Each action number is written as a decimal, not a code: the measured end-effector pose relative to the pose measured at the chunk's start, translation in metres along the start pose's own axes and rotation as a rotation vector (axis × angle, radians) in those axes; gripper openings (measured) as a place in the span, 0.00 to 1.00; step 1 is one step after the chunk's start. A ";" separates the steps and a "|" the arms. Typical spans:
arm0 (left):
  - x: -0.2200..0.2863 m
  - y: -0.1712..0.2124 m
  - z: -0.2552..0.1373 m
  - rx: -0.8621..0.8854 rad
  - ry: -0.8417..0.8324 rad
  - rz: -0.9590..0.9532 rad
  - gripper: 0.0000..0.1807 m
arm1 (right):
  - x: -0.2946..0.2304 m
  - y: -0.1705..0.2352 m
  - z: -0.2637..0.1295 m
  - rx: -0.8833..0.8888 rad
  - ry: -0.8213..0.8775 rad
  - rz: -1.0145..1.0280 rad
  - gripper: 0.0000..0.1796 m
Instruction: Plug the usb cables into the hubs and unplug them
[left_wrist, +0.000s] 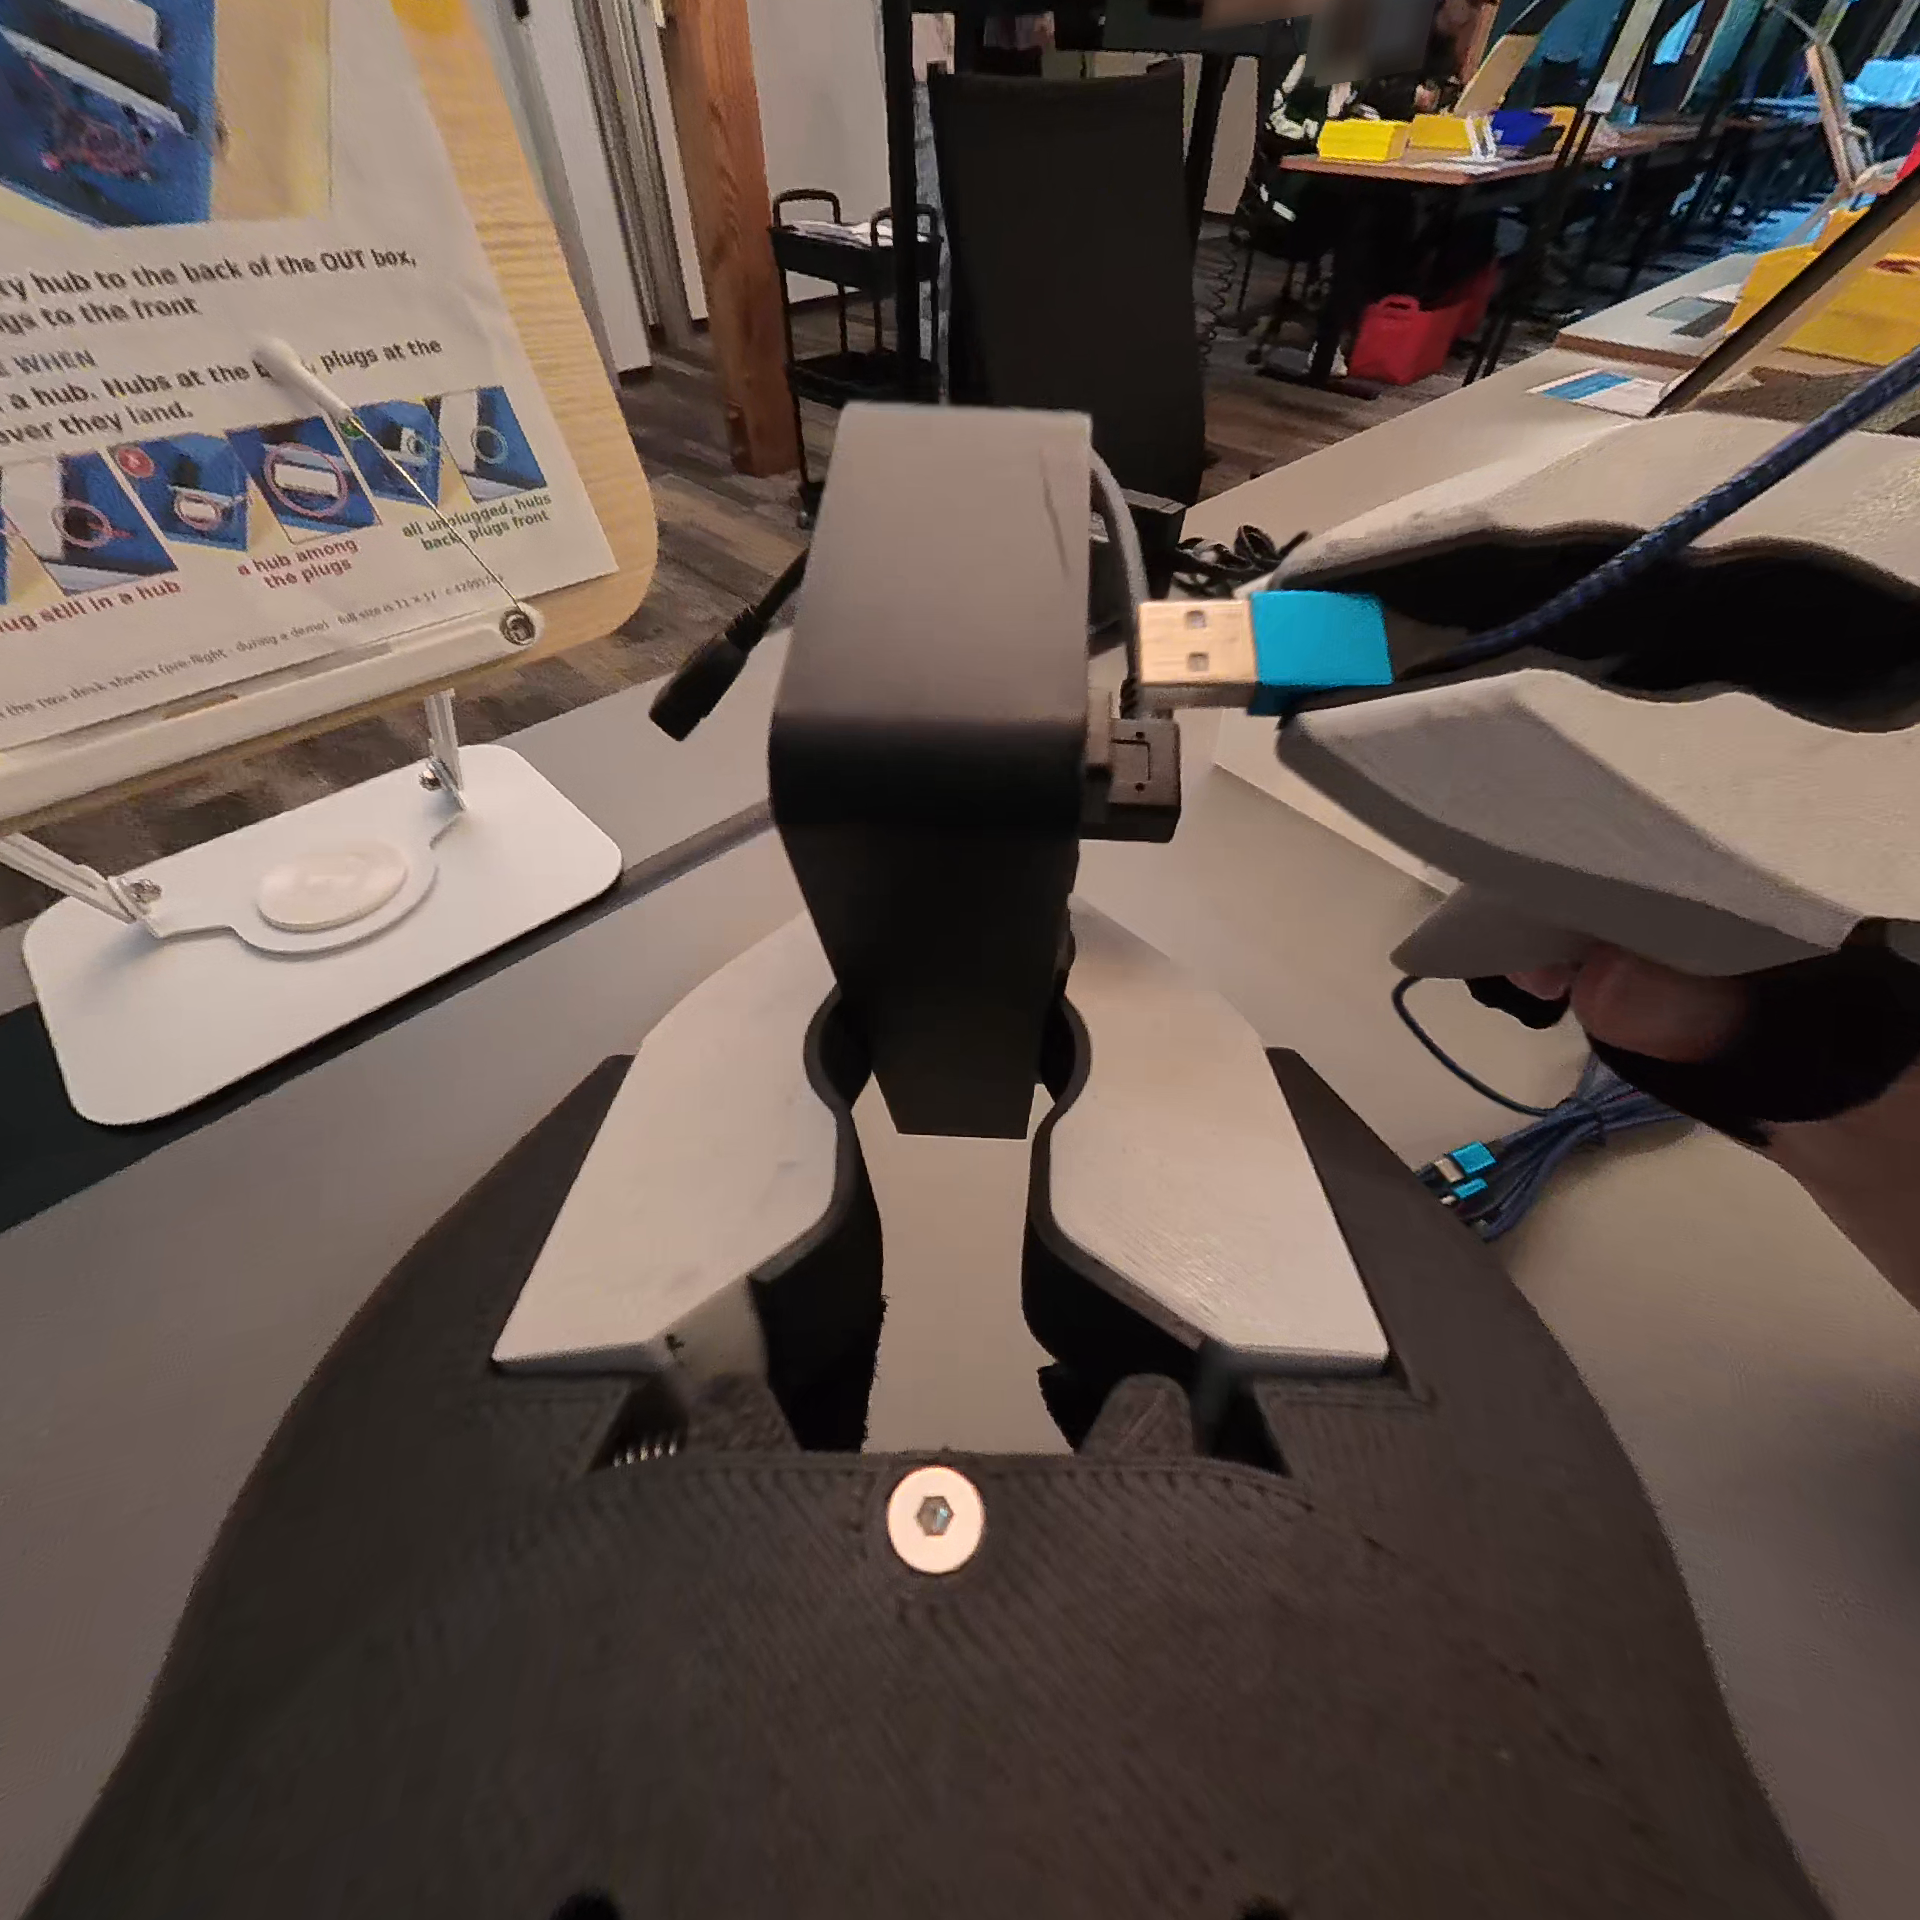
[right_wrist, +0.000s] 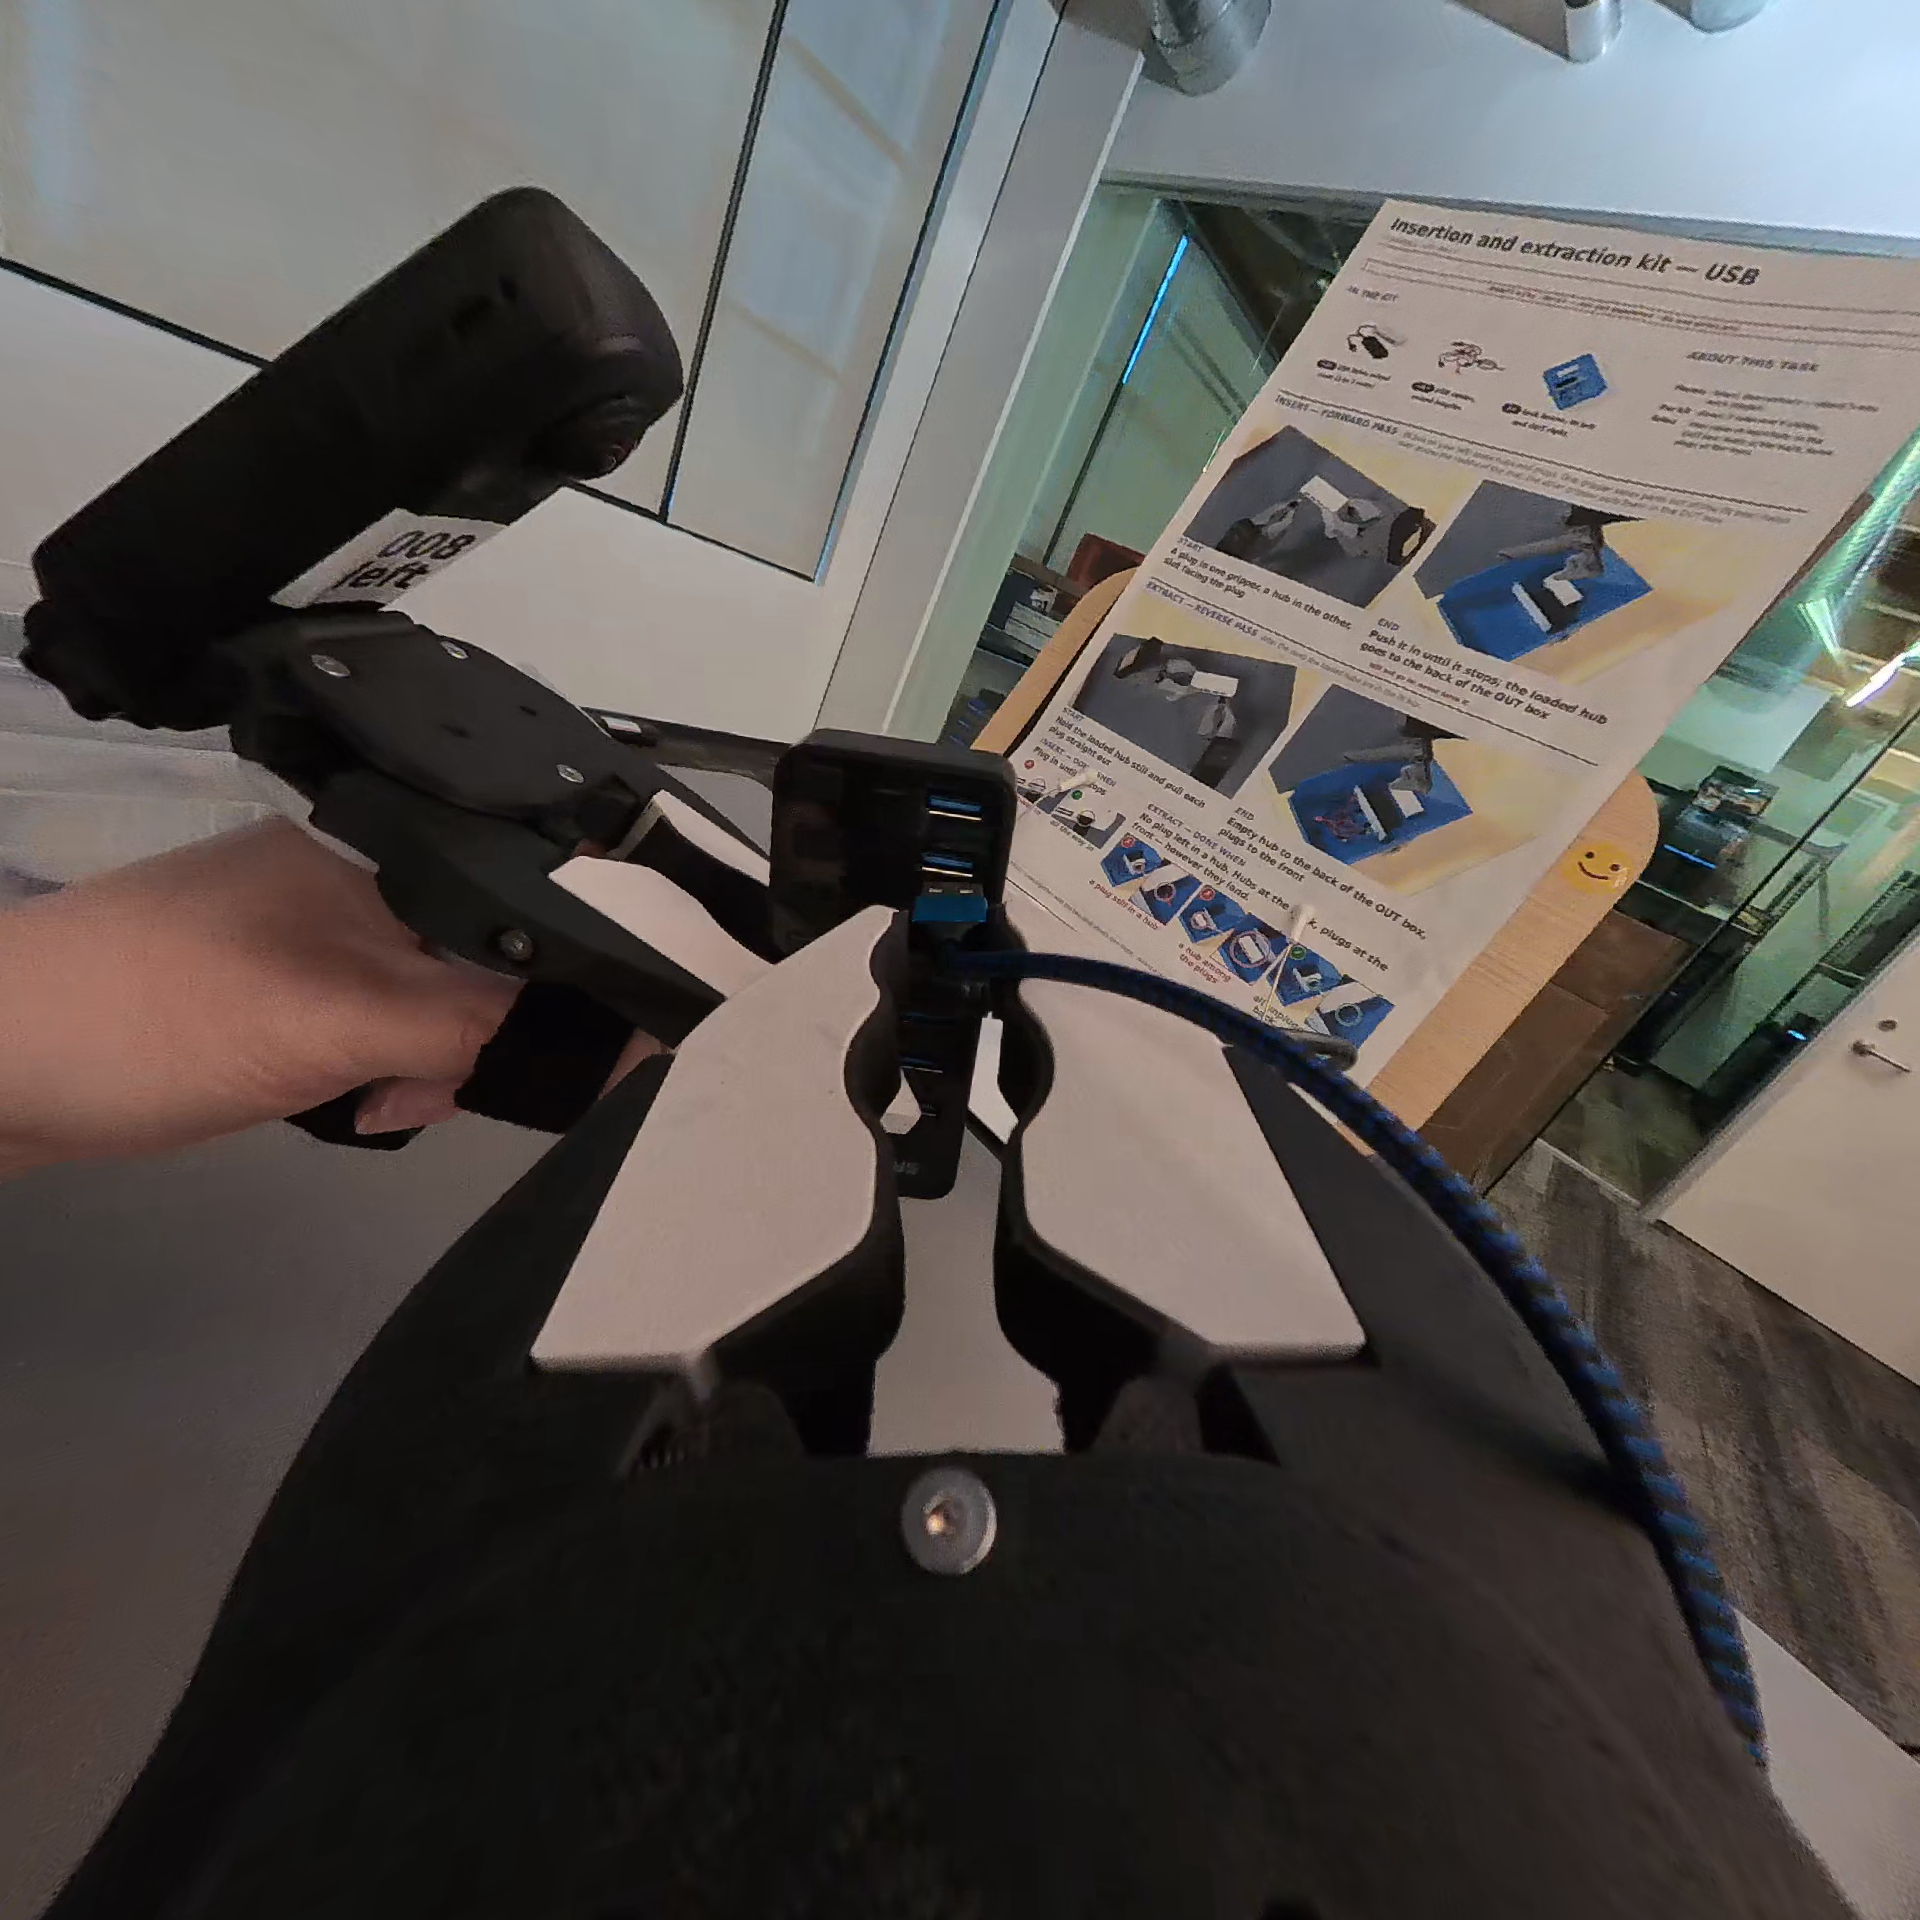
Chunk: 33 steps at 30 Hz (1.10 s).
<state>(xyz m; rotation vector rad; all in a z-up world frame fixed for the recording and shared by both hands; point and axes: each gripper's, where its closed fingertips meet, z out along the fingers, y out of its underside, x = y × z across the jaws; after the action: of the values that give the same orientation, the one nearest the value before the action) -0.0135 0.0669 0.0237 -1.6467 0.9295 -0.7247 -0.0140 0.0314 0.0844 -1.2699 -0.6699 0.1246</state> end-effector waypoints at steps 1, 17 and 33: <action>-0.001 -0.001 0.000 0.009 -0.012 0.010 0.16 | 0.000 0.001 0.000 -0.007 0.004 0.000 0.08; 0.010 -0.010 -0.002 0.073 0.008 -0.002 0.16 | -0.001 -0.001 0.002 0.008 0.018 0.043 0.08; 0.019 -0.029 -0.015 0.237 -0.059 0.179 0.15 | -0.001 -0.015 -0.006 0.058 0.028 0.020 0.08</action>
<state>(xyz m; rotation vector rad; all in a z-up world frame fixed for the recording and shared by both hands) -0.0103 0.0469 0.0561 -1.3517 0.9000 -0.6344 -0.0153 0.0212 0.0968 -1.2209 -0.6258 0.1416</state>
